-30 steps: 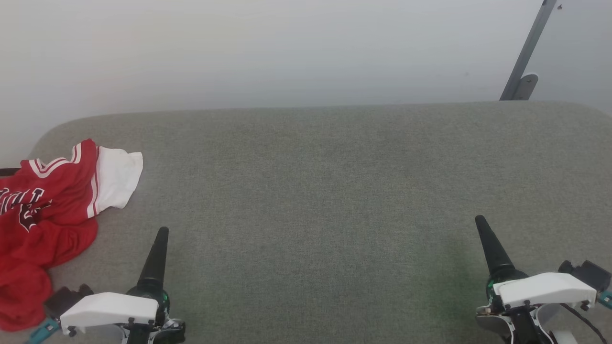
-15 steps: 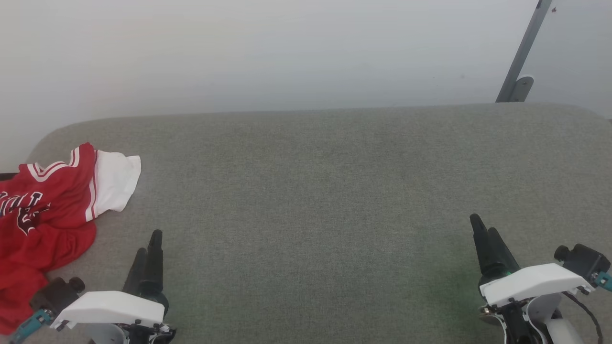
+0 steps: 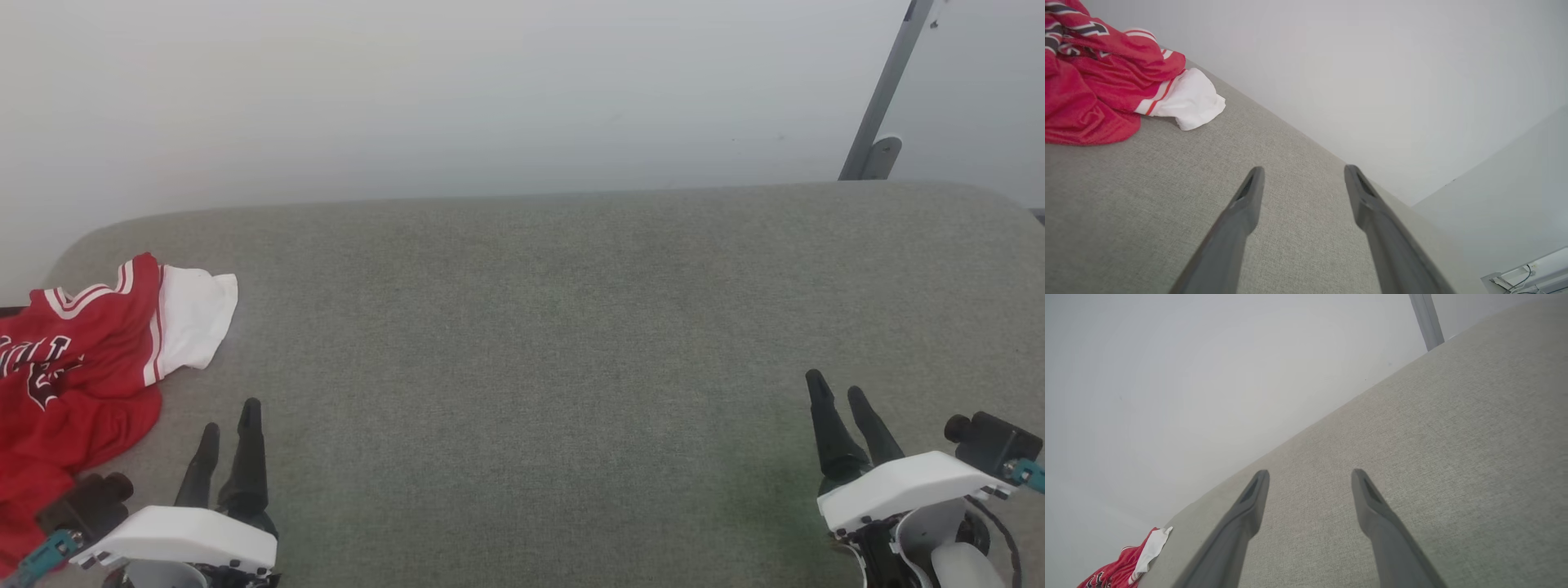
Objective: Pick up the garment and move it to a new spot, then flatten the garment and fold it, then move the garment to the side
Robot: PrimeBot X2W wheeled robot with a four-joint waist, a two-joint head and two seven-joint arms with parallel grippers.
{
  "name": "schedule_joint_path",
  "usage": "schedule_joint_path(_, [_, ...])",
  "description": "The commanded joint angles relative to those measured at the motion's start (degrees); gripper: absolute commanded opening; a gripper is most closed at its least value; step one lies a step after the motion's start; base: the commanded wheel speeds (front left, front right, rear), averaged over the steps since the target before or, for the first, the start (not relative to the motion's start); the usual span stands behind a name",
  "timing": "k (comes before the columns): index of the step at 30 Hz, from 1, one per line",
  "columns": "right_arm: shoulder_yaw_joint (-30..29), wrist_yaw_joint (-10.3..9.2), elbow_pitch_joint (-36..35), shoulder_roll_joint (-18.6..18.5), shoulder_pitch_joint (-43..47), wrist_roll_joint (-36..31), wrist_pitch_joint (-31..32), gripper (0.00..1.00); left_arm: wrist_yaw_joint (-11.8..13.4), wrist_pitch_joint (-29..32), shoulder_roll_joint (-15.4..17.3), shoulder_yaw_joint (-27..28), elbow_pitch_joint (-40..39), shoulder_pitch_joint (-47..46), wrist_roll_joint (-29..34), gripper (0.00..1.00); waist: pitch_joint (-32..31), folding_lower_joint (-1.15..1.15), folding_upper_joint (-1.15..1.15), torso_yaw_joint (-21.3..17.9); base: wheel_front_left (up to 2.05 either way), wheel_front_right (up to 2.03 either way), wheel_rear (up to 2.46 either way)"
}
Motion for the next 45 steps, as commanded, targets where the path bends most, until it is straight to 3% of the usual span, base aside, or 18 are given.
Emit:
schedule_joint_path(1, [-0.11,0.04,-0.34,-0.56,-0.74,-1.64,-0.68,1.00,-0.57,-0.52,0.30,0.40,-0.43,-0.25,2.20,1.00,-0.08,0.00,0.00,-0.06,0.00,0.00,0.00])
schedule_joint_path(17, [-0.39,0.04,-0.28,-1.38,0.31,-10.40,-2.94,1.00,-3.14,-2.81,-0.56,2.58,0.53,0.69,11.60,1.00,-0.78,0.00,0.00,-0.58,0.00,0.00,0.00])
schedule_joint_path(45, [0.85,0.05,-1.58,-2.48,0.89,-23.08,-6.00,1.00,-4.23,-6.38,-0.77,4.13,0.86,1.57,25.29,1.00,-1.21,0.00,0.00,-1.25,0.00,0.00,0.00])
